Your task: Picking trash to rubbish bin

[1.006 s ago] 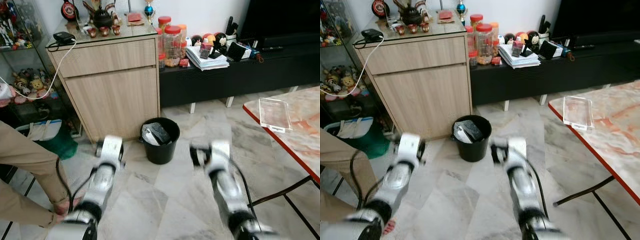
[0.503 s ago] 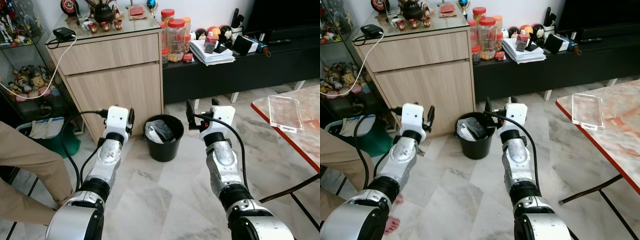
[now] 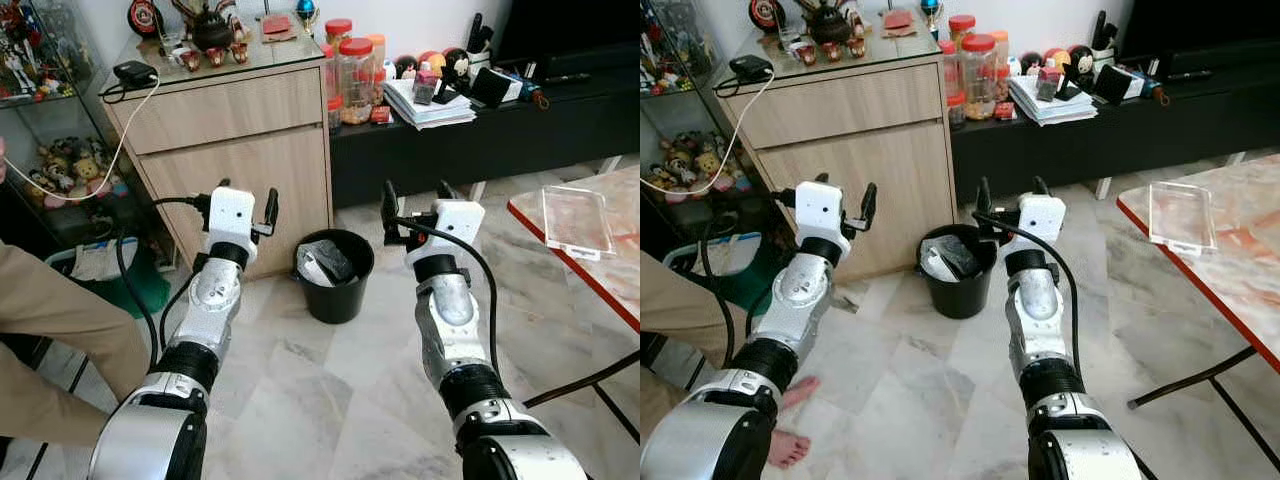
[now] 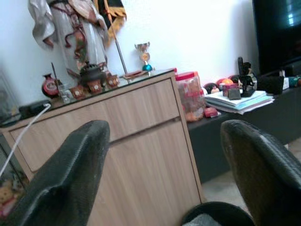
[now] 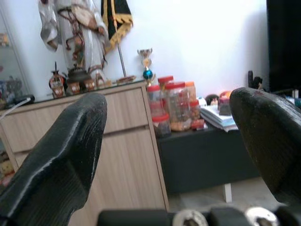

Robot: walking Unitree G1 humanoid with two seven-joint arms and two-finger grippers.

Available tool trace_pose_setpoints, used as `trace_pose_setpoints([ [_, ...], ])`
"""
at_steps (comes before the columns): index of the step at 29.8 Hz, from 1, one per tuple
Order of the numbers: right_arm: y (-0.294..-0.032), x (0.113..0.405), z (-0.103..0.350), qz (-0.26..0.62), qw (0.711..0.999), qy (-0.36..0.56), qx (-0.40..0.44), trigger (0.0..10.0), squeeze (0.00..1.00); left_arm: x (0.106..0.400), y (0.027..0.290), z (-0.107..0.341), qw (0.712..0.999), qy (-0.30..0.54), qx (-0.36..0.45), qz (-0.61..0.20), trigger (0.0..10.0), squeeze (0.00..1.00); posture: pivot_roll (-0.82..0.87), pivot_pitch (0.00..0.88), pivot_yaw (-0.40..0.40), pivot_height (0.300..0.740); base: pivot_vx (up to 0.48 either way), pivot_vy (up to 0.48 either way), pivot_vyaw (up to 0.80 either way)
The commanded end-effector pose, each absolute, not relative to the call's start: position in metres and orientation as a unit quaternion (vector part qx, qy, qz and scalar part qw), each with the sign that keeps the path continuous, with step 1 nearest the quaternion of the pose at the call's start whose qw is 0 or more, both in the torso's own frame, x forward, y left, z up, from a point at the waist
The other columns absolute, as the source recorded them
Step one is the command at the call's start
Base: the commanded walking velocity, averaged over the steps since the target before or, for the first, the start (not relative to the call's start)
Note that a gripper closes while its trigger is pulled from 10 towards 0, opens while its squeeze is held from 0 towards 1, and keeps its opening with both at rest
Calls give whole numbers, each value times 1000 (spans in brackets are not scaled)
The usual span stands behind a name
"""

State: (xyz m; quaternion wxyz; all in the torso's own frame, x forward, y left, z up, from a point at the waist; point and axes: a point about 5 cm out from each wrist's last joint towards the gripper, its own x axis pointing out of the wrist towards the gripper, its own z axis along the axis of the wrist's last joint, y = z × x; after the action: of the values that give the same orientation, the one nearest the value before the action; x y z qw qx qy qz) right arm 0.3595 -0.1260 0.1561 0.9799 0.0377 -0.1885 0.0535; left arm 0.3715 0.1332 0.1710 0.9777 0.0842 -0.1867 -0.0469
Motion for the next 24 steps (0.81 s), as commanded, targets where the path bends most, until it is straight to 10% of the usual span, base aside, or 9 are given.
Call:
trace_pose_setpoints([
  [1,-120,359,163,64,977,-202,30,10000,0,372,140,174,977,-191,88,-42,10000,1000,-88,0,112,740,0,0,0],
  [9,-122,358,161,61,978,-199,26,10000,0,374,142,172,978,-172,104,-50,10000,1000,-86,0,100,740,0,0,0],
  [10,-122,358,161,61,978,-197,26,10000,0,374,142,171,978,-171,106,-51,10000,0,-87,0,98,740,0,0,0],
  [24,-124,359,160,57,981,-185,21,10000,0,373,135,170,980,-173,88,-53,10000,0,-93,0,100,740,0,0,-209],
])
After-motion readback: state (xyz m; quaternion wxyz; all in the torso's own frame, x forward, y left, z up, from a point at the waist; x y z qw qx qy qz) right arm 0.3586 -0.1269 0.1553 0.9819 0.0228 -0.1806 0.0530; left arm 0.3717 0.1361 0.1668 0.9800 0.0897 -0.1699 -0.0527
